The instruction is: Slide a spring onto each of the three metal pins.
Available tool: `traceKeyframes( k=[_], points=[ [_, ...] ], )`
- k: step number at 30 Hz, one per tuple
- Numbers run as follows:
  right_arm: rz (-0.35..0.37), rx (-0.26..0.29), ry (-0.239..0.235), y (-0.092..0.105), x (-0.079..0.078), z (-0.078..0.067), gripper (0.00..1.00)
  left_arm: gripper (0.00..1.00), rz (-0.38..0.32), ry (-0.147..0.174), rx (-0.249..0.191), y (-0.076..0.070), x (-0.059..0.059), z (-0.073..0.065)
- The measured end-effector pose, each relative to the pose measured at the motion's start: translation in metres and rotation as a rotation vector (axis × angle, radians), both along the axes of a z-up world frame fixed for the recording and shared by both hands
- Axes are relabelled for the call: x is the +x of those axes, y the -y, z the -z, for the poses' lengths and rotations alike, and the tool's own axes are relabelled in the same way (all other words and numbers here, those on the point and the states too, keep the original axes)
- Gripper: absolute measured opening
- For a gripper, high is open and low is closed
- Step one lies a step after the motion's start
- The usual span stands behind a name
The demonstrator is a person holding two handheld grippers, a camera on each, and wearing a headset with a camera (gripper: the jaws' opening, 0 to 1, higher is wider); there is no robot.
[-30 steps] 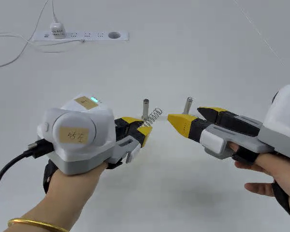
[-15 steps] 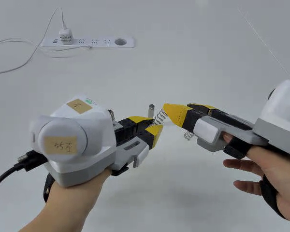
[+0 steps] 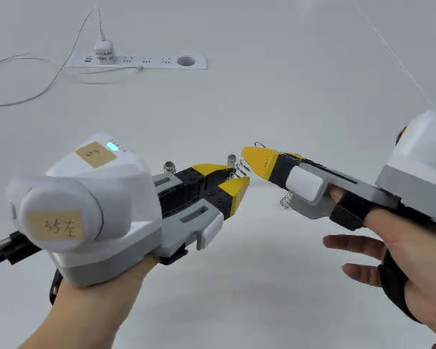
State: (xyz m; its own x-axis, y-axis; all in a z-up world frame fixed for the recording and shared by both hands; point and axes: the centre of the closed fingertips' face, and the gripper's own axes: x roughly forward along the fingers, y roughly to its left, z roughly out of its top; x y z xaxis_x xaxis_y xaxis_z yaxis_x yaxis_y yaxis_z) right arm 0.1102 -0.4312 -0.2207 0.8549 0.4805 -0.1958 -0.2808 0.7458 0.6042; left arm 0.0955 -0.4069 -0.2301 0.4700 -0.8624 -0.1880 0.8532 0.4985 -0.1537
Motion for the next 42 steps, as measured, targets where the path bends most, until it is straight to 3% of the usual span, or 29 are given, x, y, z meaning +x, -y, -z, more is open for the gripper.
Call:
traceKeyframes(
  k=[4,9,13,17,21,26,33,37,42],
  points=[
    [-0.001,0.029,-0.007,-0.003,-0.001,-0.001,0.2,0.1,0.01,0.007,-0.031,-0.001,-0.003,-0.005],
    [-0.001,0.066,-0.015,-0.005,-0.002,-0.004,0.16,0.1,0.017,0.013,-0.04,0.0,-0.006,-0.006],
    [-0.005,0.093,-0.022,-0.007,-0.002,-0.006,0.15,0.1,0.015,0.016,-0.043,-0.001,-0.006,-0.008],
    [-0.013,0.096,0.0,-0.01,-0.002,-0.008,0.14,0.11,0.006,0.018,-0.034,-0.003,-0.005,-0.008],
    [-0.039,0.115,0.003,-0.016,-0.004,-0.01,0.12,0.11,0.0,0.002,-0.027,-0.004,-0.006,-0.005],
    [-0.056,0.069,0.024,-0.02,-0.005,-0.009,0.12,0.11,-0.006,-0.004,-0.017,-0.006,-0.006,-0.003],
    [-0.068,0.066,0.027,-0.022,-0.005,-0.009,0.11,0.11,-0.01,-0.002,-0.001,-0.009,-0.006,-0.002],
    [-0.064,0.049,0.05,-0.021,-0.004,-0.012,0.11,0.12,-0.009,0.017,0.037,-0.01,-0.005,0.001],
    [-0.076,-0.005,0.074,-0.02,-0.002,-0.012,0.11,0.15,-0.015,0.018,0.073,-0.014,-0.004,0.007]
  ],
)
